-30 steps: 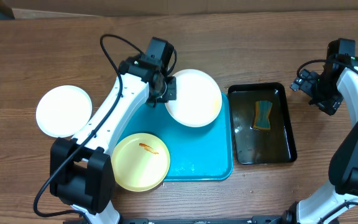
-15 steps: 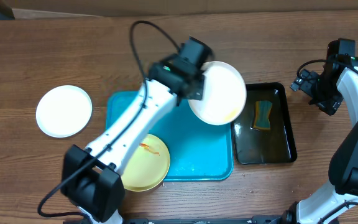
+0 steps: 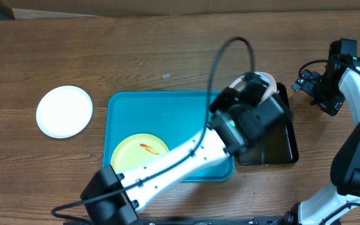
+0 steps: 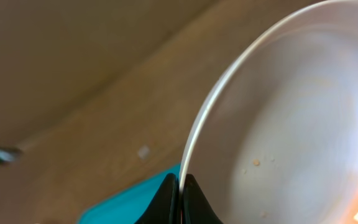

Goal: Clean dirty plates on tray and stack at the side
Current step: 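Dip the held white plate into the water of the black tray, then carry the white plate left and stack it on the other white plate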

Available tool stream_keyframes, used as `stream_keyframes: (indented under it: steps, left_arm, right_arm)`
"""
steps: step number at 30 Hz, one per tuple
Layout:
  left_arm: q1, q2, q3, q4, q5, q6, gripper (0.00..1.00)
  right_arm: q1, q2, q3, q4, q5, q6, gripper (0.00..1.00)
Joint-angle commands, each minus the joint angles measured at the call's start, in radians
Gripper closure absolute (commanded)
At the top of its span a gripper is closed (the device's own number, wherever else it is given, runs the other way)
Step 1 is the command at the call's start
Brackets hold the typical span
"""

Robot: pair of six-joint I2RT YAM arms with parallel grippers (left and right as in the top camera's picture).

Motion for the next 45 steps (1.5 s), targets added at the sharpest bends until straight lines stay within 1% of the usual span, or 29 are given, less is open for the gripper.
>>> stream_keyframes:
  steps: [1, 6, 10, 14, 16, 18, 20, 22, 24, 27, 30, 34, 37, 40, 42, 44, 45]
  left_arm:
    - [-0.081, -0.033, 0.024, 0.064, -0.299, 0.165, 0.96]
    - [-0.144, -0.033, 0.024, 0.182, -0.419, 0.332, 0.96]
    - [-0.156, -0.033, 0.024, 0.243, -0.428, 0.391, 0.96]
    - [-0.152, -0.033, 0.024, 0.249, -0.422, 0.378, 0.96]
    - [-0.143, -0.033, 0.024, 0.245, -0.409, 0.325, 0.96]
    - [-0.132, -0.033, 0.023, 0.230, -0.363, 0.275, 0.96]
    - [-0.119, -0.033, 0.023, 0.205, -0.285, 0.228, 0.96]
    - [-0.105, -0.033, 0.023, 0.158, -0.165, 0.148, 0.96]
    - [-0.084, -0.033, 0.023, 0.093, -0.023, 0.031, 0.96]
    - [-0.033, -0.033, 0.022, 0.013, 0.131, -0.144, 0.96]
    - [0.043, -0.033, 0.022, -0.037, 0.305, -0.258, 0.96]
    - [0.200, -0.033, 0.022, -0.082, 0.580, -0.307, 0.96]
    - [0.349, -0.033, 0.022, -0.127, 0.751, -0.348, 0.96]
    - [0.512, -0.033, 0.022, -0.171, 0.890, -0.382, 0.96]
    - [0.623, -0.033, 0.022, -0.198, 0.949, -0.385, 0.96]
    - [0.739, -0.033, 0.022, -0.235, 0.971, -0.385, 0.96]
    - [0.833, -0.033, 0.022, -0.272, 0.971, -0.385, 0.96]
  right_arm:
    - [-0.002, -0.006, 0.006, 0.004, 0.002, 0.005, 0.00]
    - [-0.002, -0.006, 0.006, 0.004, 0.002, 0.005, 0.00]
    - [-0.002, -0.006, 0.006, 0.004, 0.002, 0.005, 0.00]
    - [-0.002, -0.006, 0.006, 0.004, 0.002, 0.005, 0.00]
    - [-0.002, -0.006, 0.006, 0.004, 0.002, 0.005, 0.00]
    - [-0.002, -0.006, 0.006, 0.004, 0.002, 0.006, 0.00]
    - [-0.002, -0.006, 0.006, 0.004, 0.002, 0.005, 0.00]
    - [-0.002, -0.006, 0.006, 0.004, 0.002, 0.005, 0.00]
    - [-0.002, -0.006, 0.006, 0.004, 0.002, 0.005, 0.00]
    - [-0.002, -0.006, 0.006, 0.004, 0.002, 0.005, 0.00]
    - [-0.002, -0.006, 0.006, 0.004, 0.002, 0.005, 0.00]
    - [-0.002, -0.006, 0.006, 0.004, 0.002, 0.005, 0.00]
    - [-0.002, -0.006, 0.006, 0.004, 0.002, 0.005, 0.00]
    - [-0.002, -0.006, 0.006, 0.004, 0.002, 0.005, 0.00]
    - [-0.002, -0.006, 0.006, 0.004, 0.002, 0.005, 0.00]
    - [-0.002, -0.006, 0.006, 0.004, 0.002, 0.005, 0.00]
    - [-0.002, -0.006, 0.006, 0.004, 0.002, 0.005, 0.00]
